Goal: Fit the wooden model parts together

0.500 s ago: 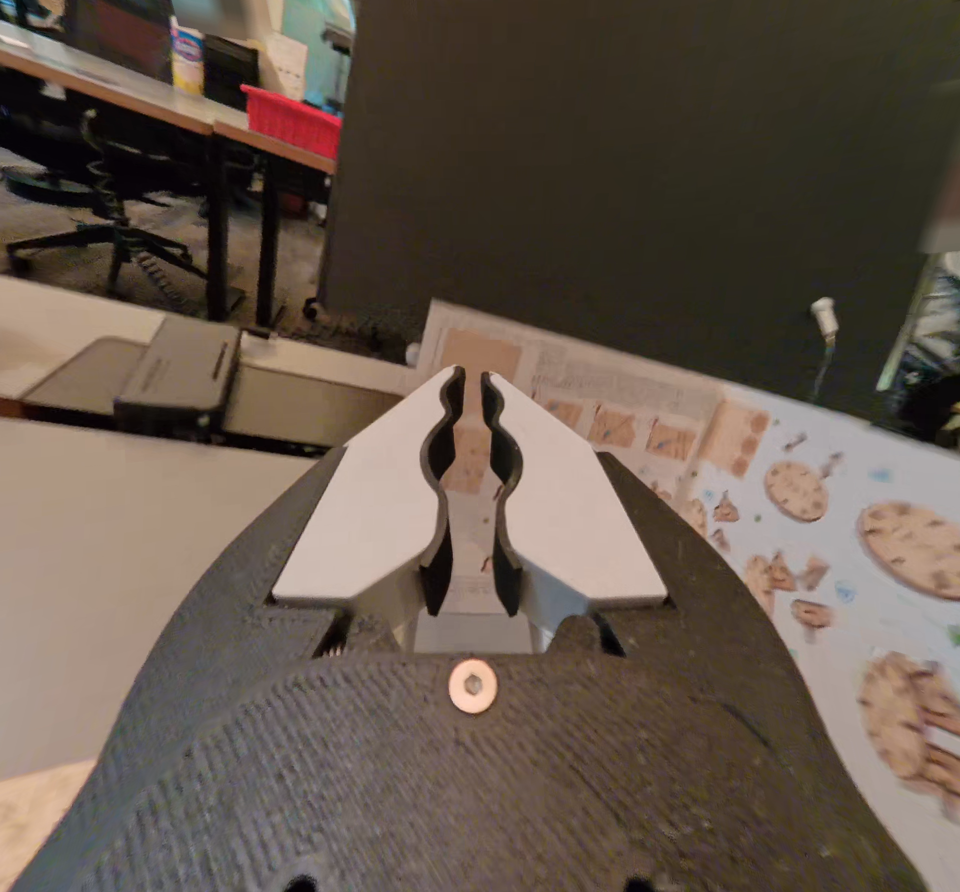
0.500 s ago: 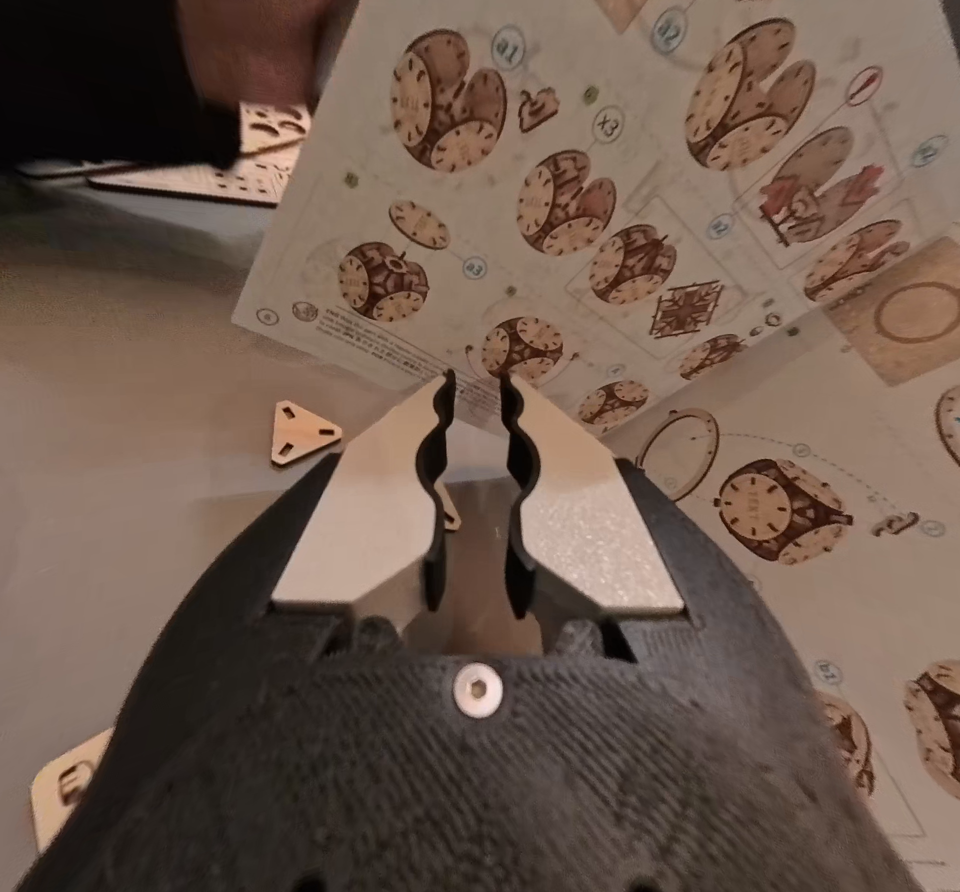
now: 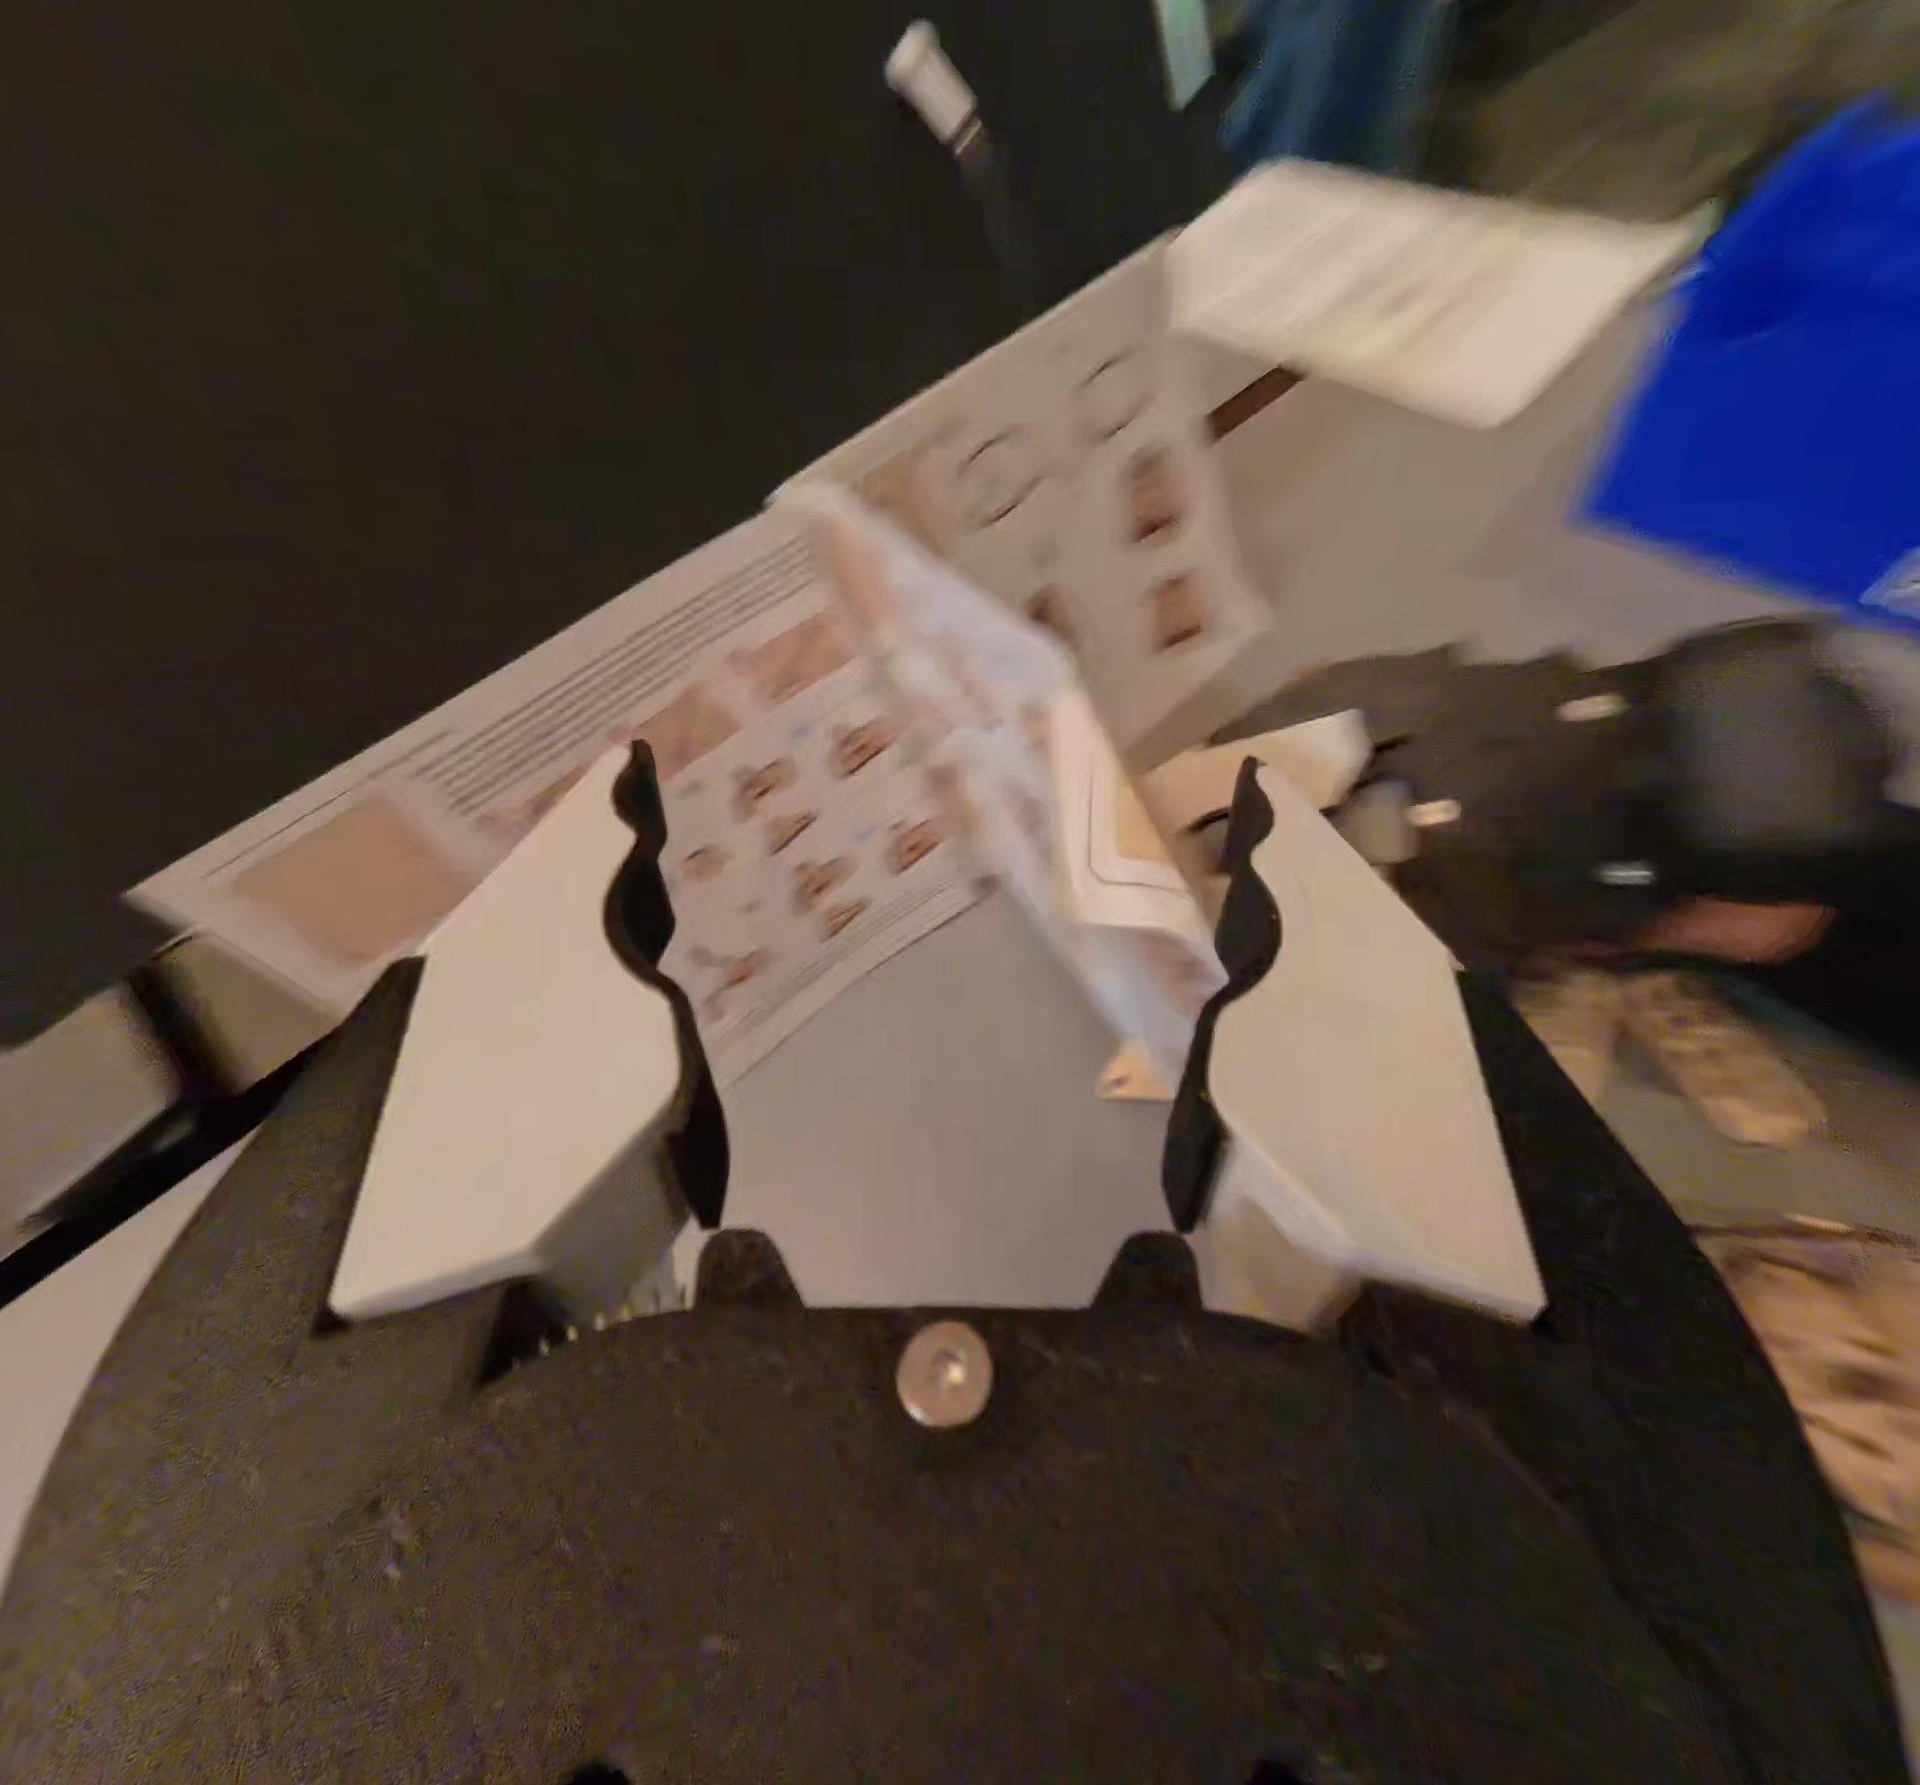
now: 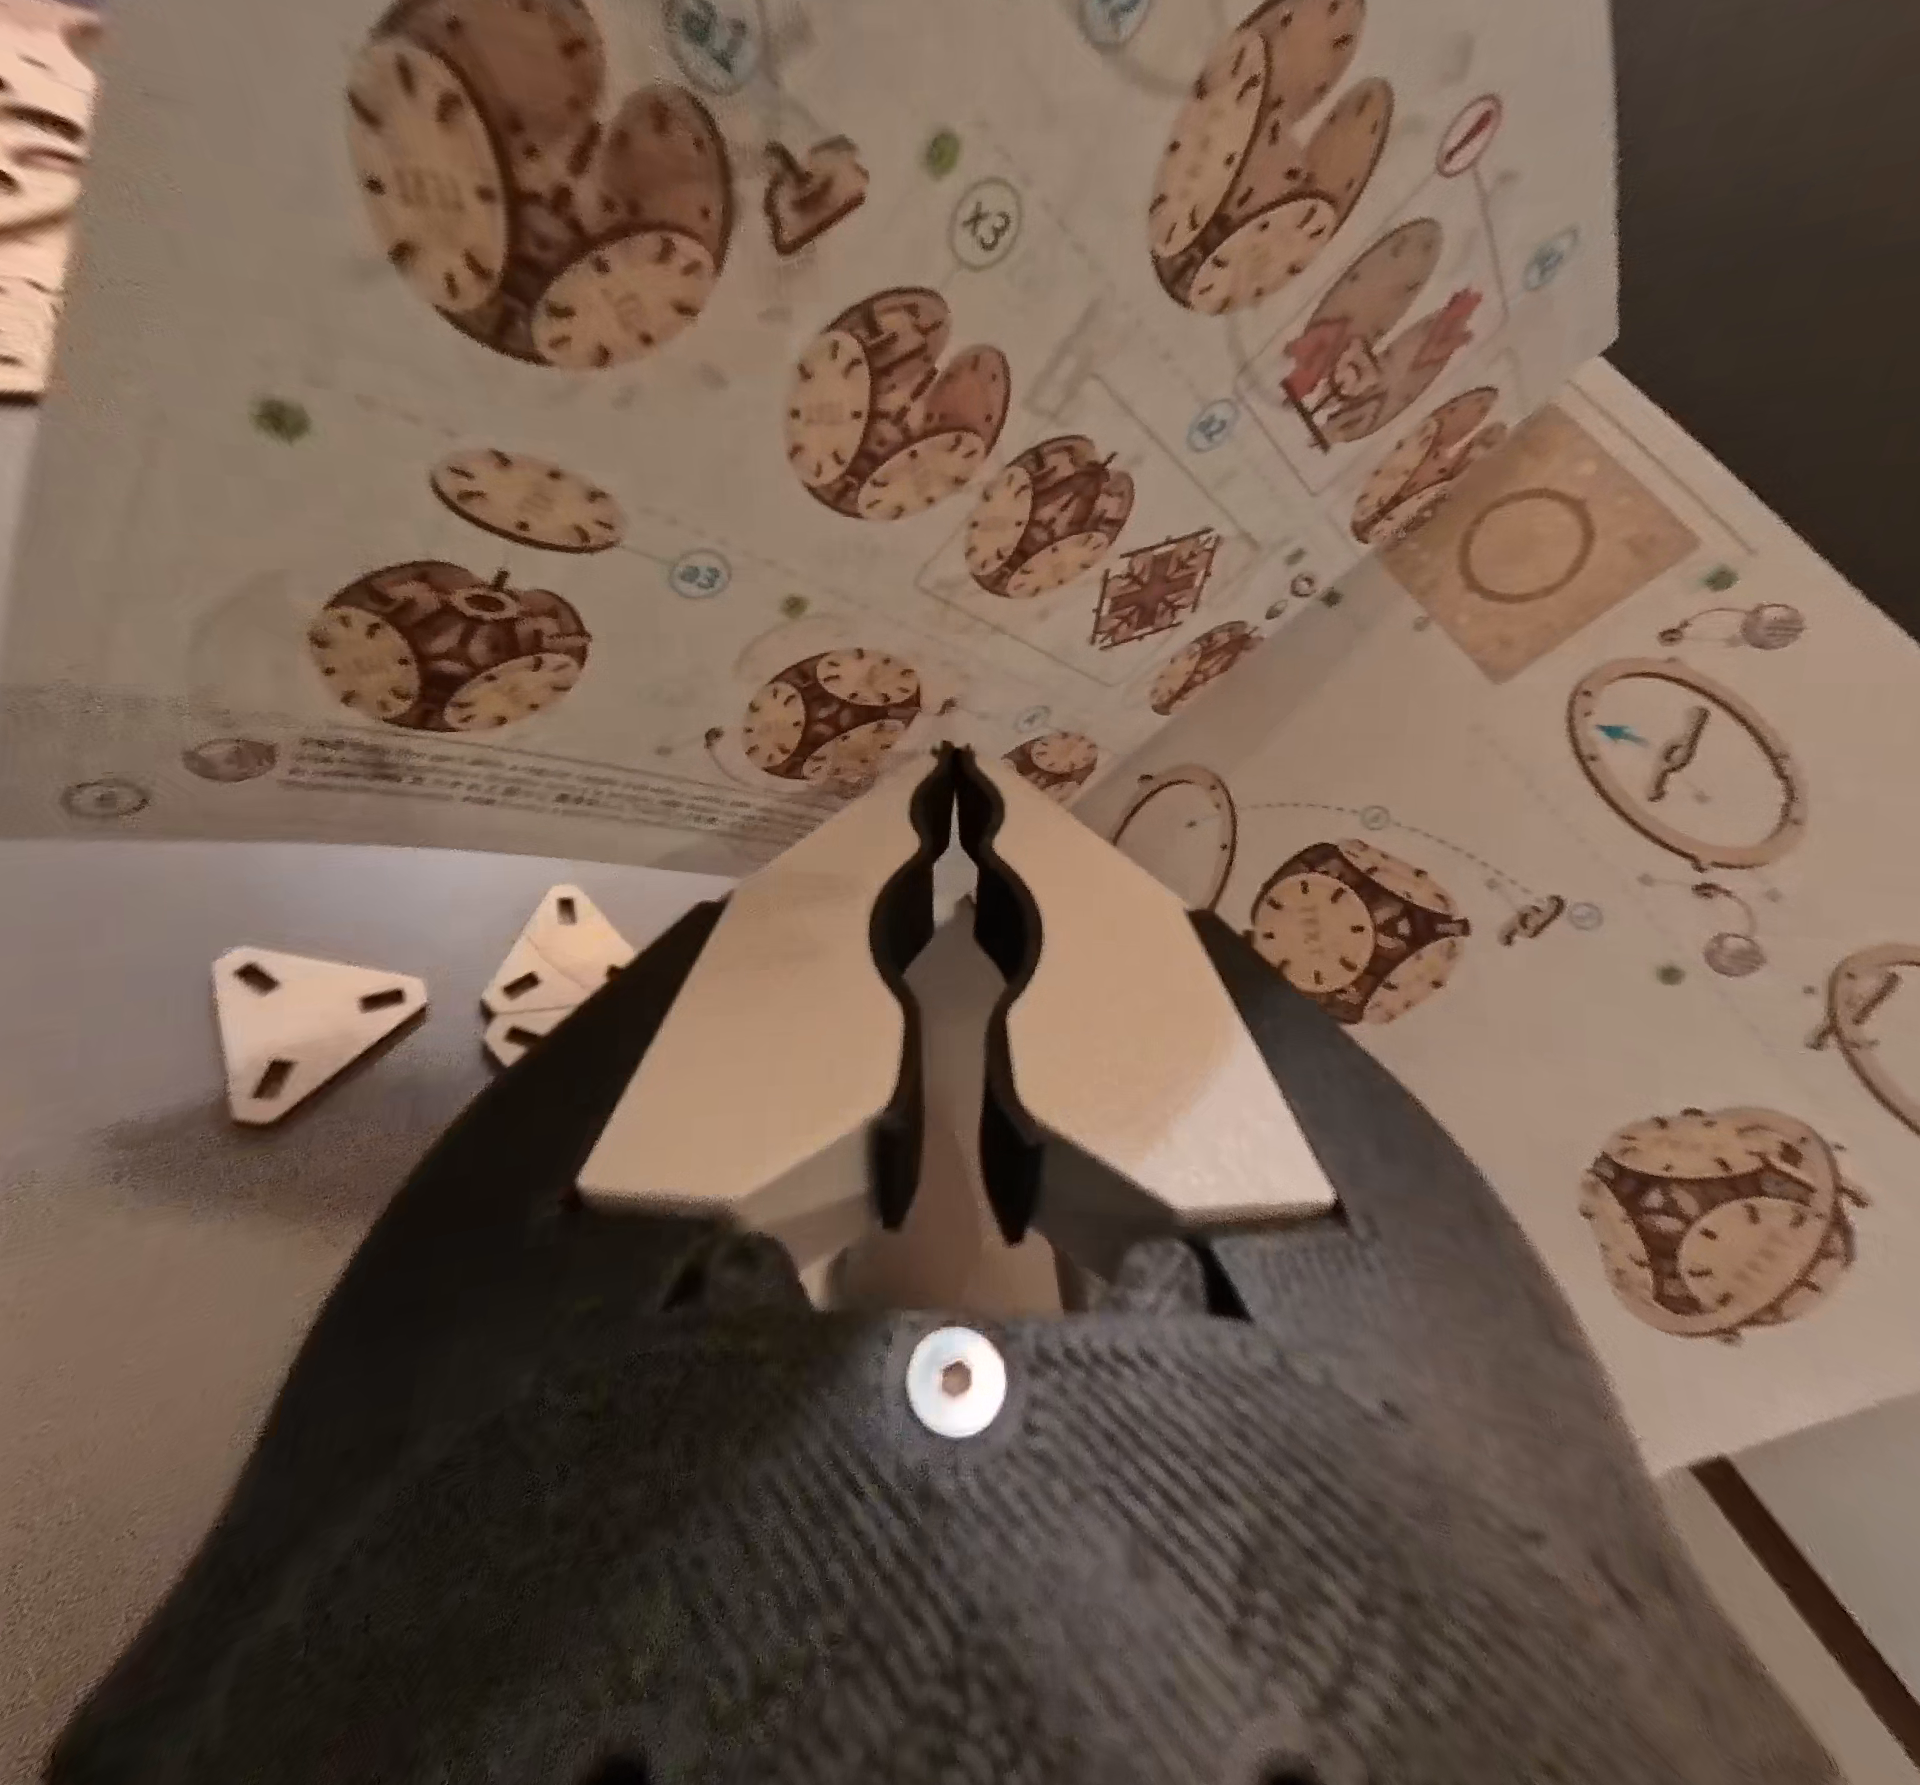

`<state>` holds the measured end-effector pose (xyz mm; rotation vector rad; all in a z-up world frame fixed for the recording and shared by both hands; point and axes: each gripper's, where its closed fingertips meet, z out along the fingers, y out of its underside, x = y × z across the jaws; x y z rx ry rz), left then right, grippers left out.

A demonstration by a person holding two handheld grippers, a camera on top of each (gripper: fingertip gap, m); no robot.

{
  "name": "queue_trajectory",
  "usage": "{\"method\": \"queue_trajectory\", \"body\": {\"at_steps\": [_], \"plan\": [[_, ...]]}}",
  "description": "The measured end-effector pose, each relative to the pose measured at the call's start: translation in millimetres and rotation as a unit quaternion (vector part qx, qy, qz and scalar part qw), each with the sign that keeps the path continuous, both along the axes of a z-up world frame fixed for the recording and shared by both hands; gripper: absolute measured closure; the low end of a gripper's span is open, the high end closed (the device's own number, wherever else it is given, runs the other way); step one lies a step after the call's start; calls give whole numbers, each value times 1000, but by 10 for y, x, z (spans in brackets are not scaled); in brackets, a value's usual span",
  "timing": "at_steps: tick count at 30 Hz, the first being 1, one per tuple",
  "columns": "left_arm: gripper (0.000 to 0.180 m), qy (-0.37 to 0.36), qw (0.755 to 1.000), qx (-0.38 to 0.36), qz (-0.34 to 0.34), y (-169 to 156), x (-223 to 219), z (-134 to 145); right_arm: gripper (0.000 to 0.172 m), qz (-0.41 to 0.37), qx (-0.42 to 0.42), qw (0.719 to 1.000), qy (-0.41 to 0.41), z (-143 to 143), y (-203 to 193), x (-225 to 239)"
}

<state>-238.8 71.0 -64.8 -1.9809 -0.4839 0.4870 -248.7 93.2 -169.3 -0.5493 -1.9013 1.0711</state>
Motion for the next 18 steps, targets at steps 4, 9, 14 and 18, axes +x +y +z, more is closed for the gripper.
{"method": "queue_trajectory", "body": {"at_steps": [4, 9, 14, 18], "plan": [[77, -44, 999, -28, 16, 1, -96, -337, 172, -11, 8, 1000, 5, -8, 12, -15], [147, -131, 991, 0, -27, -45, -37, -483, 172, -11, -34, 999, 1, 73, 67, -18], [168, -141, 988, 33, 56, -374, -384, -531, 172, -8, -82, 997, -7, 156, 127, -22], [163, -147, 979, 94, 110, -573, -627, -532, 172, -6, -102, 995, -13, 185, 152, -28]]}}
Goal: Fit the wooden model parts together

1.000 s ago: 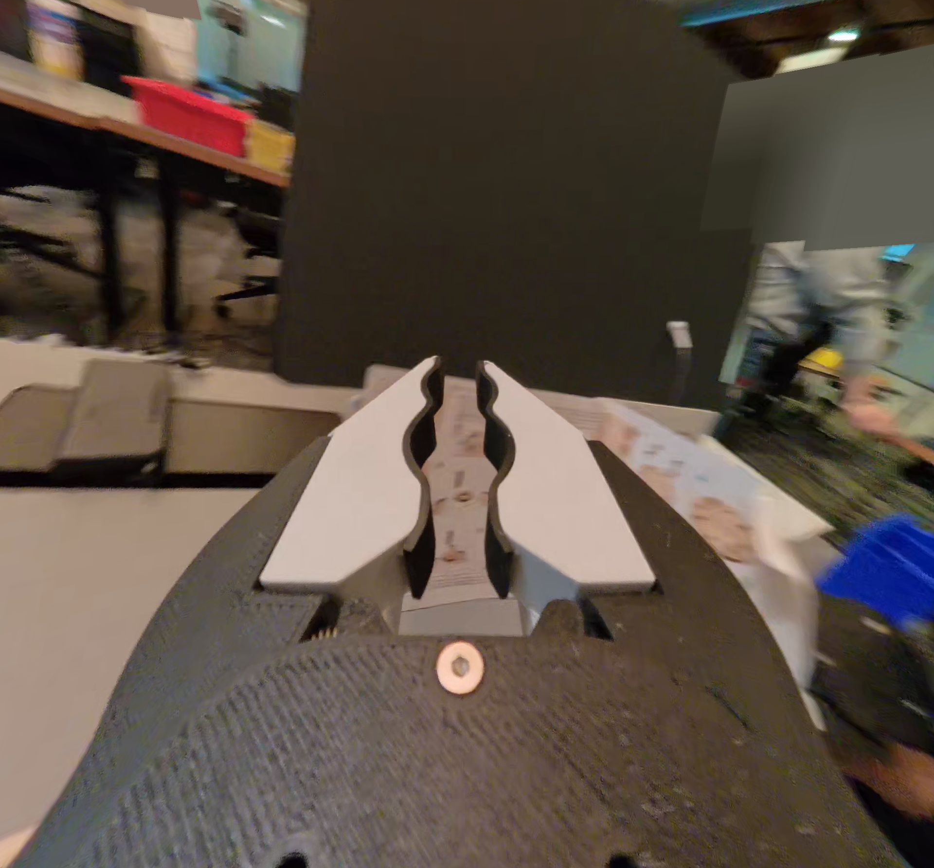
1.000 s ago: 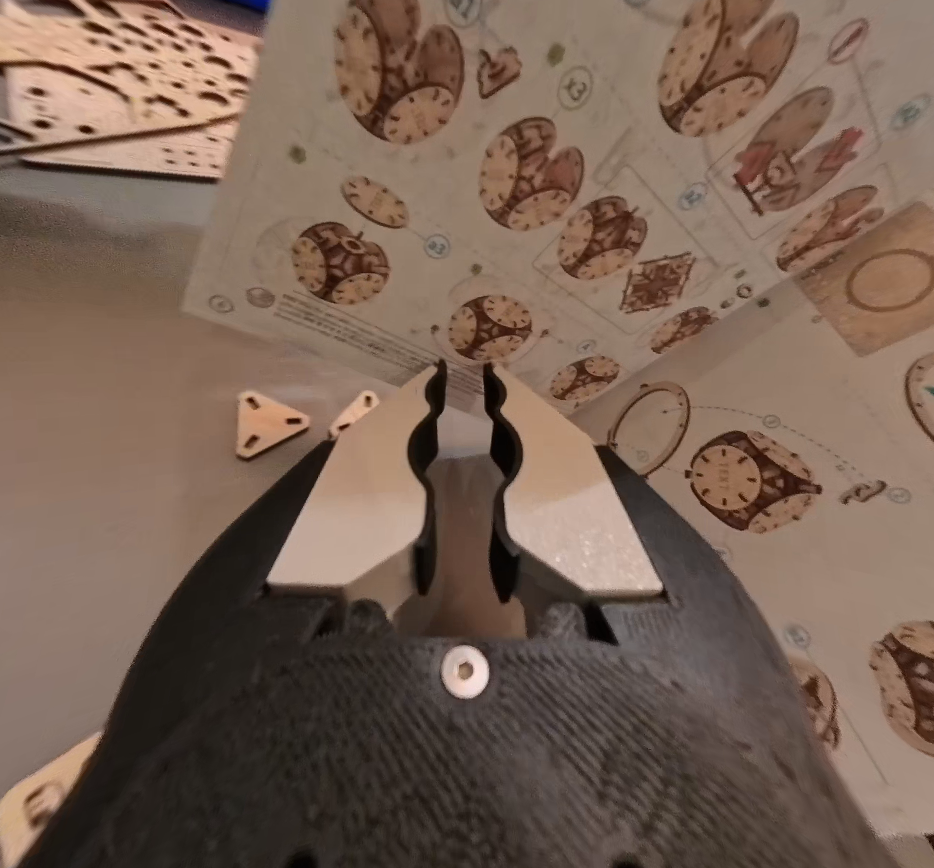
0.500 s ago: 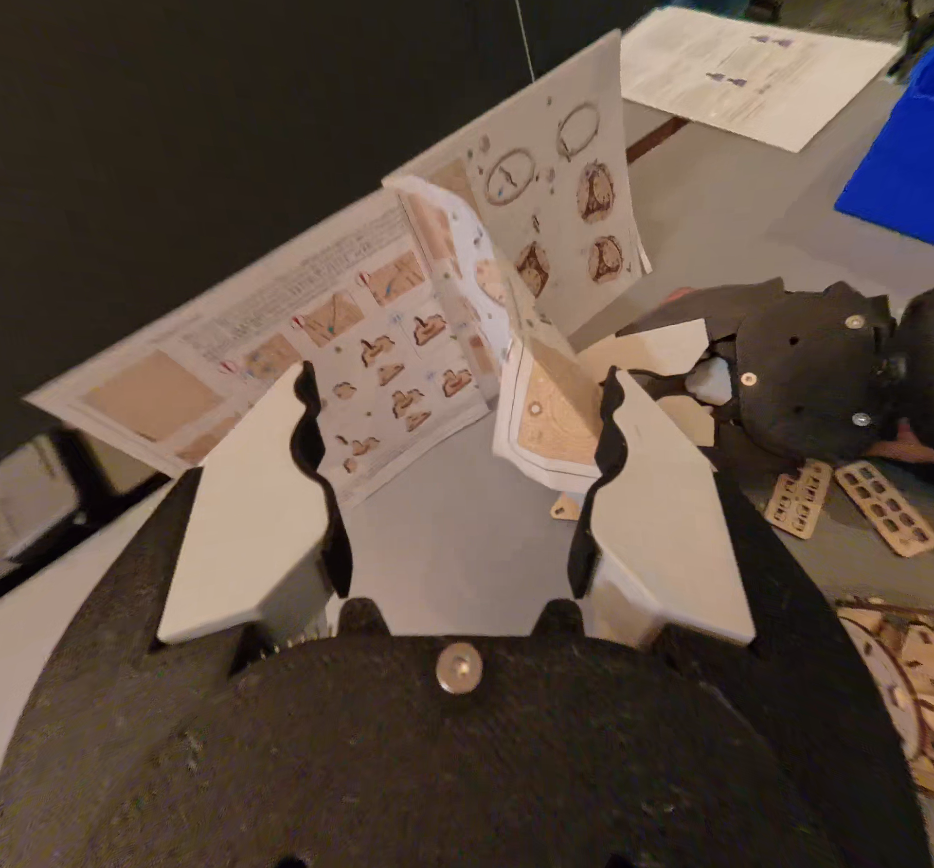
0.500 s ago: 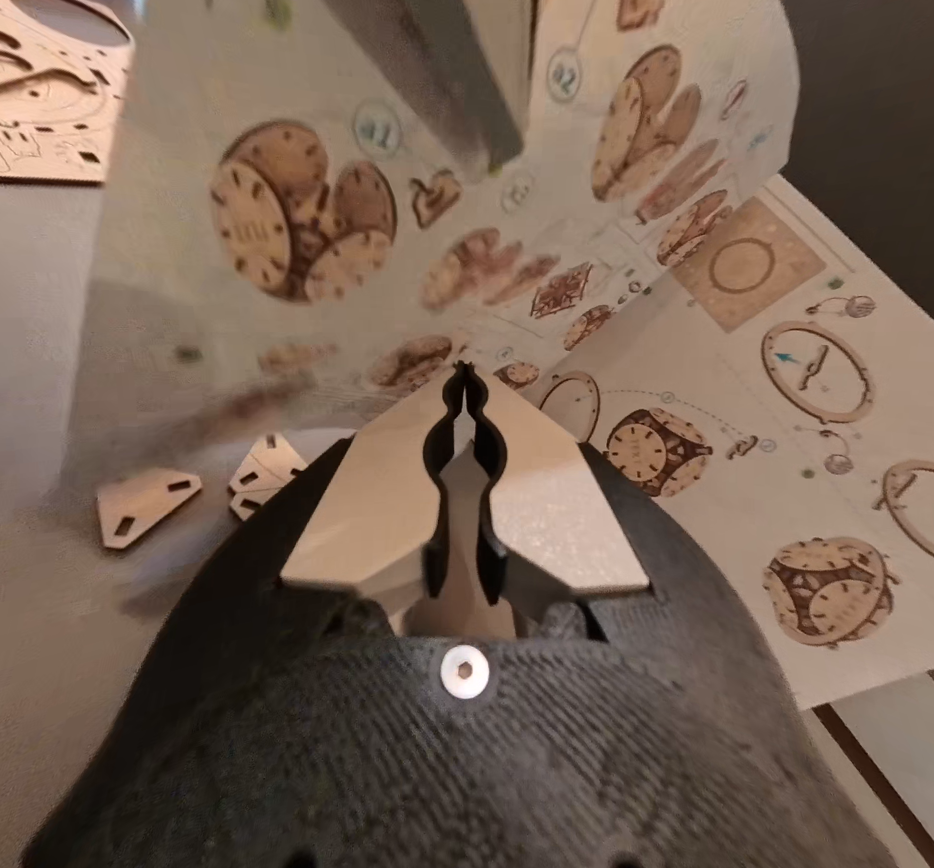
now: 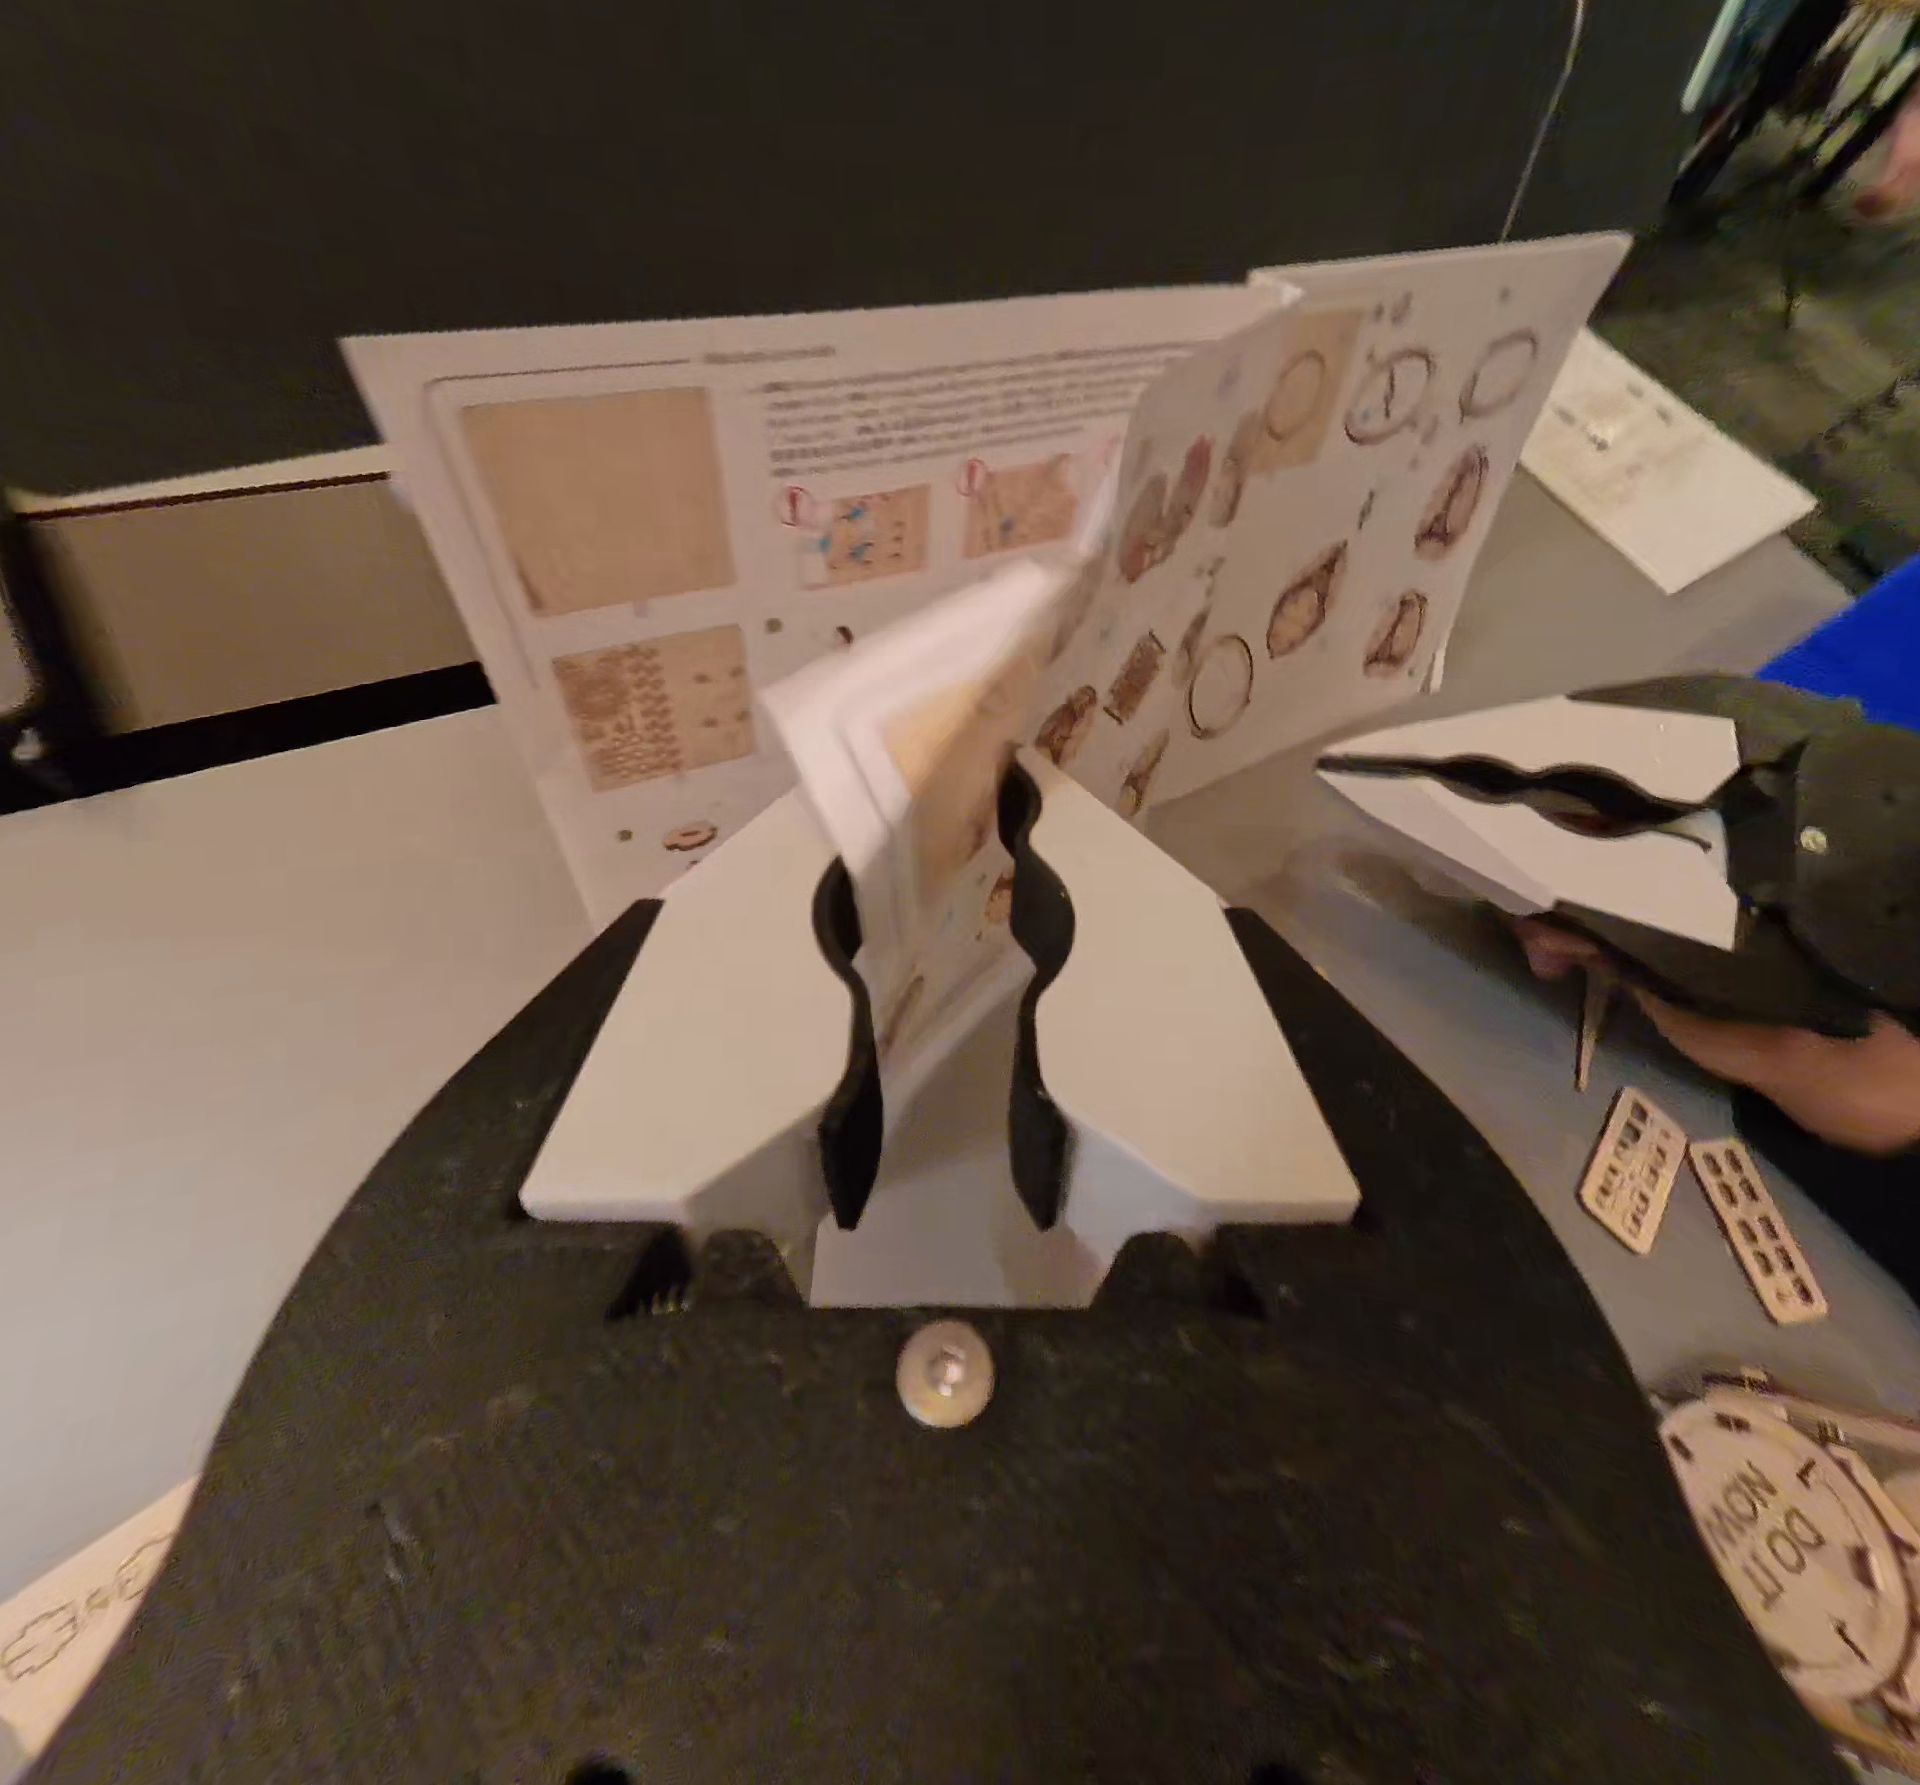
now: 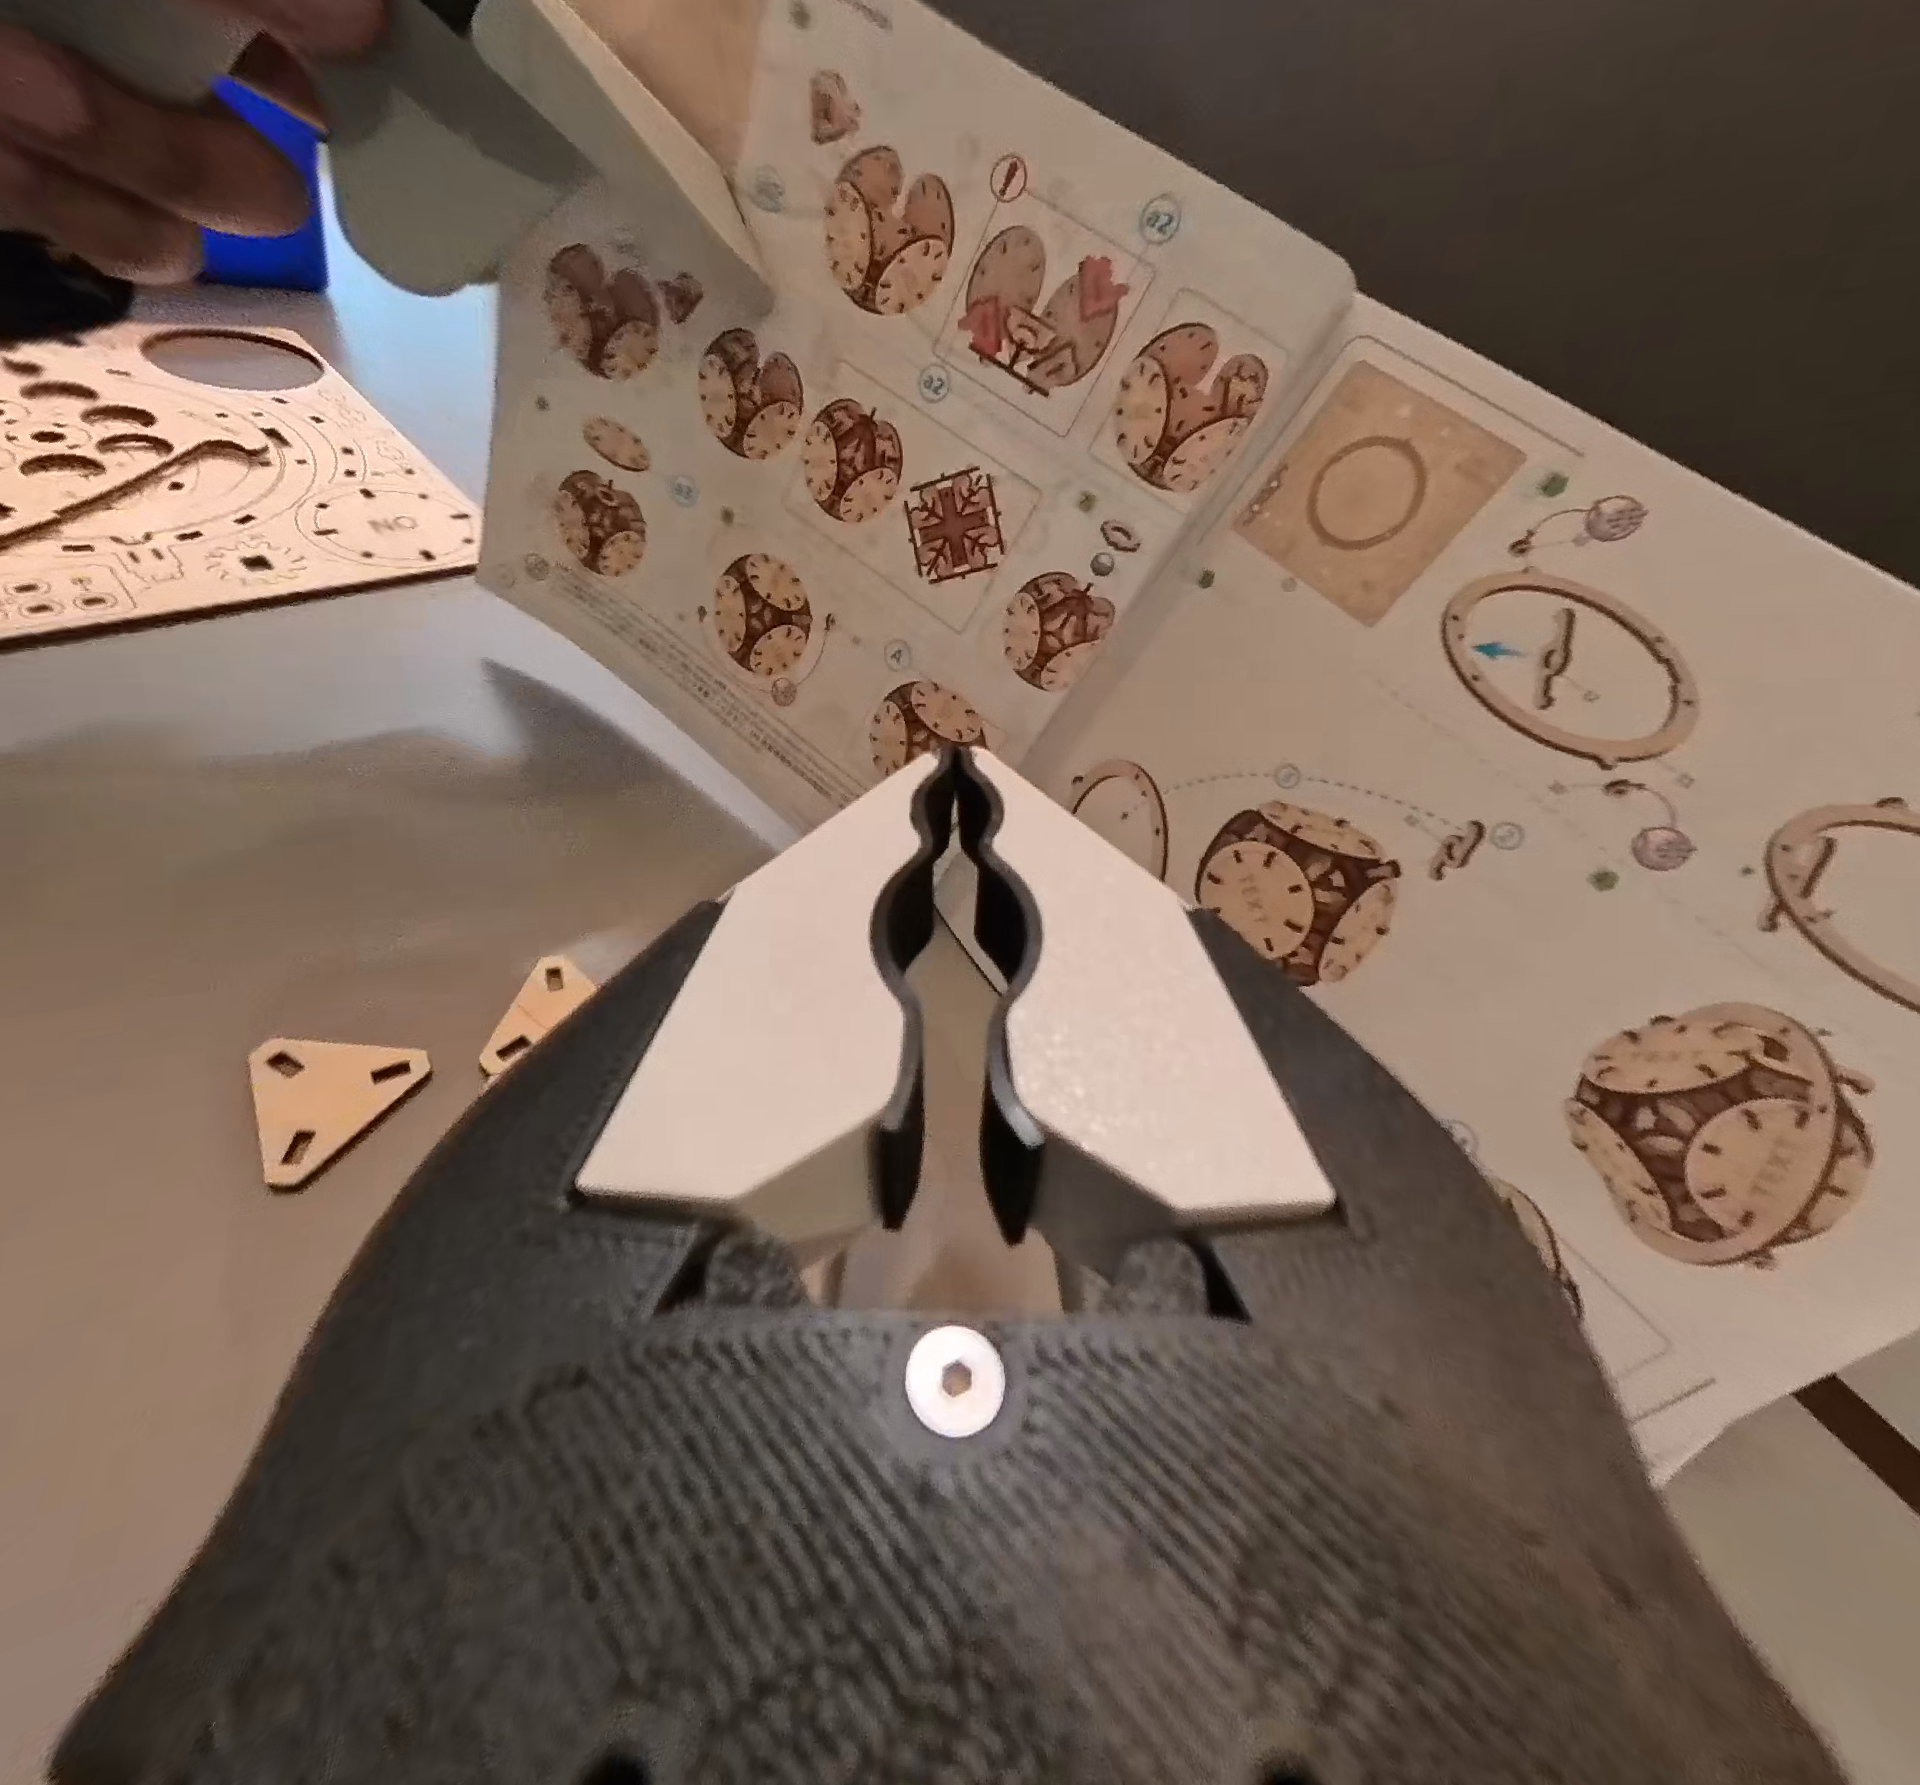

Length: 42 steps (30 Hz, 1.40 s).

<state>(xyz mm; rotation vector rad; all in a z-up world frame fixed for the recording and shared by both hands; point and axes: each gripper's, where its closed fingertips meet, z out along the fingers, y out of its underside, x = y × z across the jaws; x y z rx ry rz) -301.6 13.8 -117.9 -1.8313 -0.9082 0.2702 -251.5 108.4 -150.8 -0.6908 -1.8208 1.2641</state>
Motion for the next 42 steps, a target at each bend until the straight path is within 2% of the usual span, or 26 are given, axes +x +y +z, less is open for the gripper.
{"method": "queue_trajectory", "body": {"at_steps": [3, 10, 24, 25, 26, 27, 28, 29, 30, 32, 34, 35, 37, 39, 40, 42], "plan": [[160, 0, 999, 28, 35, -123, -130, -24, 172, -2, 3, 1000, -2, -7, -1, -9], [169, -2, 994, 84, 63, -233, -234, -1, 172, 1, 23, 1000, -8, -54, -44, -18], [169, 2, 995, 86, 52, -239, -213, 23, 172, 0, -15, 1000, -19, 6, 7, -48], [168, 3, 995, 93, 29, -181, -161, 54, 172, -2, -25, 1000, -19, 24, 25, -51], [165, 10, 993, 112, -30, -44, -19, 132, 172, -2, -40, 999, -15, 61, 51, -46], [163, 17, 982, 145, -123, 149, 242, 251, 172, -3, -65, 998, -4, 132, 95, -28], [161, 9, 960, 174, -219, 322, 566, 349, 172, -10, -104, 994, 19, 253, 186, -4], [157, -3, 940, 182, -290, 462, 835, 388, 172, -29, -157, 986, 54, 434, 347, 27], [153, -4, 929, 169, -329, 595, 1004, 370, 172, -57, -213, 971, 89, 637, 568, 67], [140, 18, 926, 136, -351, 886, 1160, 270, 172, -95, -287, 942, 144, 936, 982, 181], [130, 25, 916, 125, -380, 1159, 1347, 166, 172, -82, -300, 934, 176, 1107, 1159, 290], [122, 18, 905, 128, -405, 1262, 1479, 125, 172, -46, -293, 936, 191, 1200, 1121, 361], [118, 8, 887, 125, -443, 1379, 1667, 25, 170, 30, -268, 938, 218, 1384, 957, 510], [115, 4, 892, 105, -440, 1415, 1660, -94, 164, 61, -255, 938, 228, 1552, 821, 590], [114, 2, 895, 99, -434, 1401, 1626, -128, 167, 77, -250, 939, 225, 1612, 724, 624], [115, 1, 907, 95, -410, 1333, 1488, -148, 163, 103, -231, 946, 204, 1657, 505, 653]]}}
